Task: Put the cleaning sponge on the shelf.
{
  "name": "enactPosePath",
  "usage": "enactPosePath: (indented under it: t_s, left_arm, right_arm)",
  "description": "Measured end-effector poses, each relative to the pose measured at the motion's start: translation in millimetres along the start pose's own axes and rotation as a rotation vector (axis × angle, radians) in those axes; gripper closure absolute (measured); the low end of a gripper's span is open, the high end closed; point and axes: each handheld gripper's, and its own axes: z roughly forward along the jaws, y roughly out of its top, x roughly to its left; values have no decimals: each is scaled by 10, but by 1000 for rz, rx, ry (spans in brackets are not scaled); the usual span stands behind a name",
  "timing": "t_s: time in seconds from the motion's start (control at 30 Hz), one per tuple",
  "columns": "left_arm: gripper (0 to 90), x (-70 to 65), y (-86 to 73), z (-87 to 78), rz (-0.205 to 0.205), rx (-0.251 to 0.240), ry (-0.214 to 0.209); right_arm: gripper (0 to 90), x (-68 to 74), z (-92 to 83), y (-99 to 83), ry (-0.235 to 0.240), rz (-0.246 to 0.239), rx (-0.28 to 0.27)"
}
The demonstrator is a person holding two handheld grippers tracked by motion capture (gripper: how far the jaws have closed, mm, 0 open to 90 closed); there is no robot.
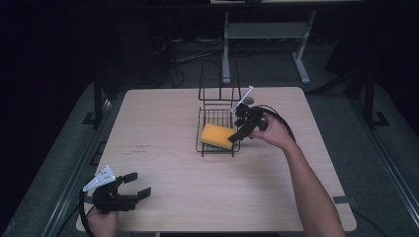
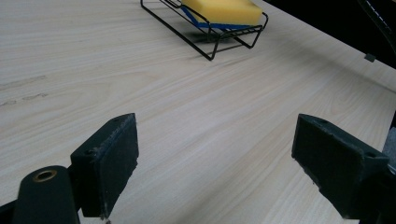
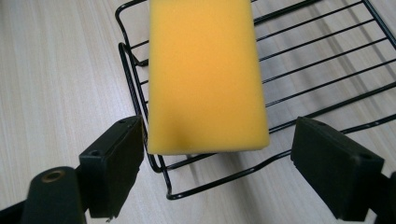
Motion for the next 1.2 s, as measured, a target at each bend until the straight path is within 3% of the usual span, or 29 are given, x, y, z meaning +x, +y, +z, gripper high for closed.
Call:
enactPosePath:
  t_s: [1.2]
  left_arm:
    - [141,-17,10,39,11,11,-8]
  right_arm:
    - [174,-51,-274,-638,-56,98,7]
